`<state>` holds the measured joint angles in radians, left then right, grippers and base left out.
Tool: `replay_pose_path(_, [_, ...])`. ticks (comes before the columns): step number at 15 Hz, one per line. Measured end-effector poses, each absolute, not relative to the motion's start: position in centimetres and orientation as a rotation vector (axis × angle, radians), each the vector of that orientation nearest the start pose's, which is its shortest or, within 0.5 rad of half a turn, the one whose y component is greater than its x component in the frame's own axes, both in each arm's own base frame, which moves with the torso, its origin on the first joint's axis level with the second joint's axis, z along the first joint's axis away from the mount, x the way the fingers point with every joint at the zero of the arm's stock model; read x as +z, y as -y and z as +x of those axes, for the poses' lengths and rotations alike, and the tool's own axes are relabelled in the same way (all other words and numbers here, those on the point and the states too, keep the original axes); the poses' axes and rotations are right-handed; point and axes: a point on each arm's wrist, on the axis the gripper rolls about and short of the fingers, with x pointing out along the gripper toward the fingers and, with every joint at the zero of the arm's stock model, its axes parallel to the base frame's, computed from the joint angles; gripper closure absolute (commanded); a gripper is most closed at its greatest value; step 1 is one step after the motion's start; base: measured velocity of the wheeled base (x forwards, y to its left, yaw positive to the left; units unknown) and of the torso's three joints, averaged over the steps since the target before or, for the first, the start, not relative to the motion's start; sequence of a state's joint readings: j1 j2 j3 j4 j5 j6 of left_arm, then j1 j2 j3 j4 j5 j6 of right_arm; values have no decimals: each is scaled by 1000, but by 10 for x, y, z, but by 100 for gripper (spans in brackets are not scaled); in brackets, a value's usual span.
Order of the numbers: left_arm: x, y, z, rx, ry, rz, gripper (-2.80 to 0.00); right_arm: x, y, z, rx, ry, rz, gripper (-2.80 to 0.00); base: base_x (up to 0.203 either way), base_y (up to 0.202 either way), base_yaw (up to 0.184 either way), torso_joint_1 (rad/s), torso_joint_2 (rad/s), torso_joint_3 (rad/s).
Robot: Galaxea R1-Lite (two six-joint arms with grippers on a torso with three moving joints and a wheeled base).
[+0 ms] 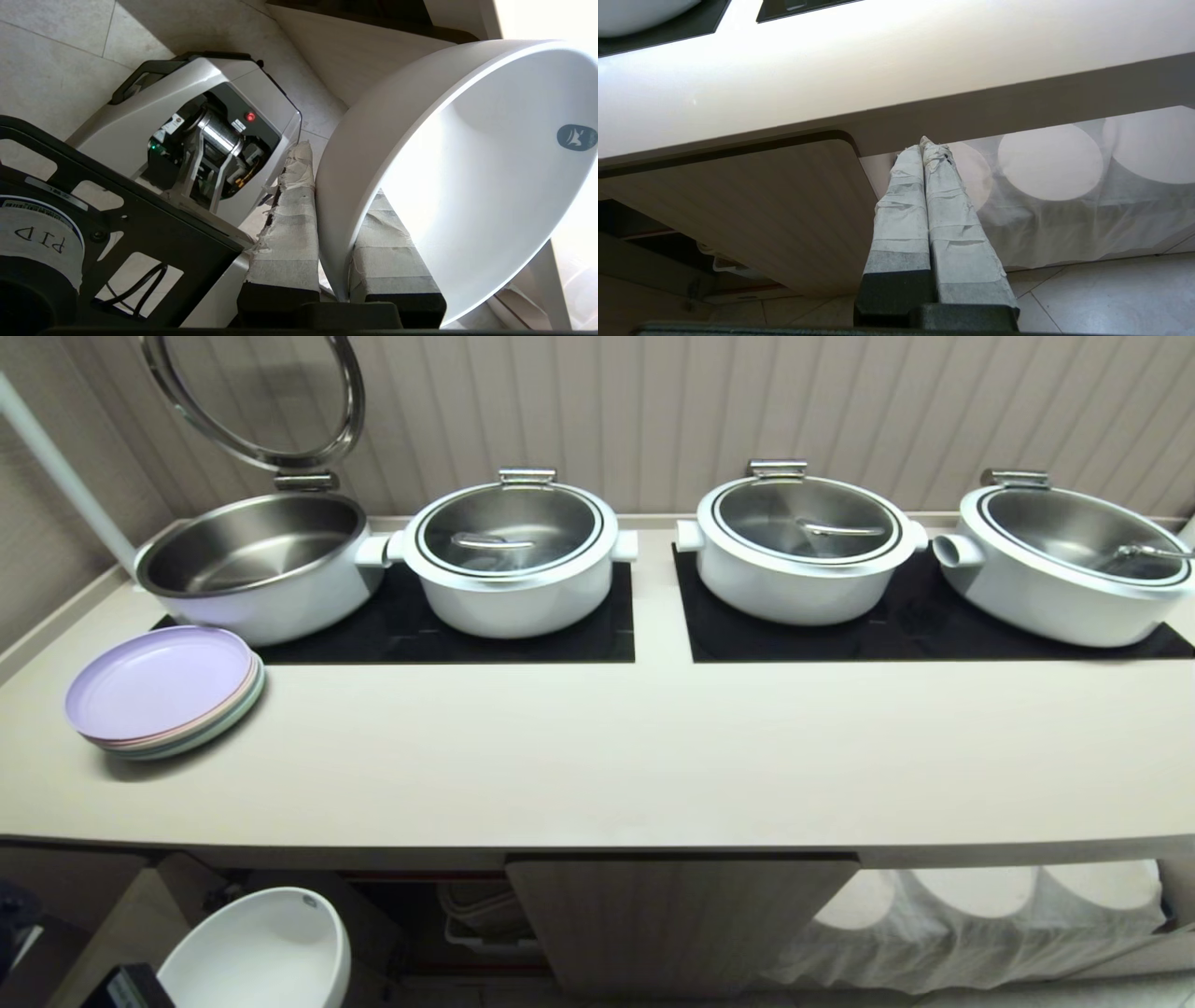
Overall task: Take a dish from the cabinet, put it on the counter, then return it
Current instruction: Place it on the table
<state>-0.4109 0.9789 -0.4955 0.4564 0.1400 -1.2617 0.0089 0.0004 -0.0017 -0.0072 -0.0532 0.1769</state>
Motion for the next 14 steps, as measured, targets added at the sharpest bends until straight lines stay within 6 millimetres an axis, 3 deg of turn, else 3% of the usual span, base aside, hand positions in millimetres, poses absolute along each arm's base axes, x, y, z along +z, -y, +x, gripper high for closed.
replay_pose_path(8, [154,31,79,341,-908,-909,0,77,1,-23,-44,13,183,0,0,0,0,0,0,0])
replay_pose_path(14, [171,41,106,343,-865,-892,0,77,1,-23,-44,13,183,0,0,0,0,0,0,0])
